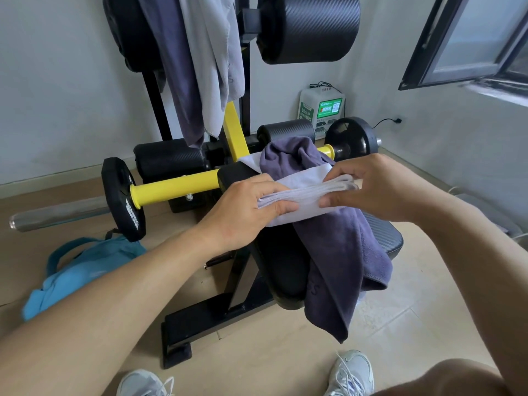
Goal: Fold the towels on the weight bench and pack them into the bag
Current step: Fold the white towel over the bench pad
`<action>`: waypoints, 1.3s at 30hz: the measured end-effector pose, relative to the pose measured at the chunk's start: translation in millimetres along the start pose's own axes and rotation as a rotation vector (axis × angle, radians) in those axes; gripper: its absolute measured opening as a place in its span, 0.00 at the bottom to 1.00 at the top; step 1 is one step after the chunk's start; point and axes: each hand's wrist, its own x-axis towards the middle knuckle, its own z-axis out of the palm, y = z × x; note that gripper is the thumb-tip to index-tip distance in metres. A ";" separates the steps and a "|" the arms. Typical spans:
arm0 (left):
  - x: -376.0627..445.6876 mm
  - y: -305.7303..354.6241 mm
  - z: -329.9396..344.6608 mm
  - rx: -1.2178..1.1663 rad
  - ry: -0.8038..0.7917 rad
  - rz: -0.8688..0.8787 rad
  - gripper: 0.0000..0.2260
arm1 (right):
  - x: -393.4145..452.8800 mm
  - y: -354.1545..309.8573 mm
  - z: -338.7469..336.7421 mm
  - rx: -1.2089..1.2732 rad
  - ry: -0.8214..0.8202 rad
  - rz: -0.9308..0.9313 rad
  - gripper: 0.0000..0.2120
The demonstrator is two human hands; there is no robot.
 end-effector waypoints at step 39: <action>16.8 -12.5 -5.9 -0.281 -0.091 -0.219 0.21 | 15.1 -9.6 15.6 -0.441 -0.032 -0.226 0.47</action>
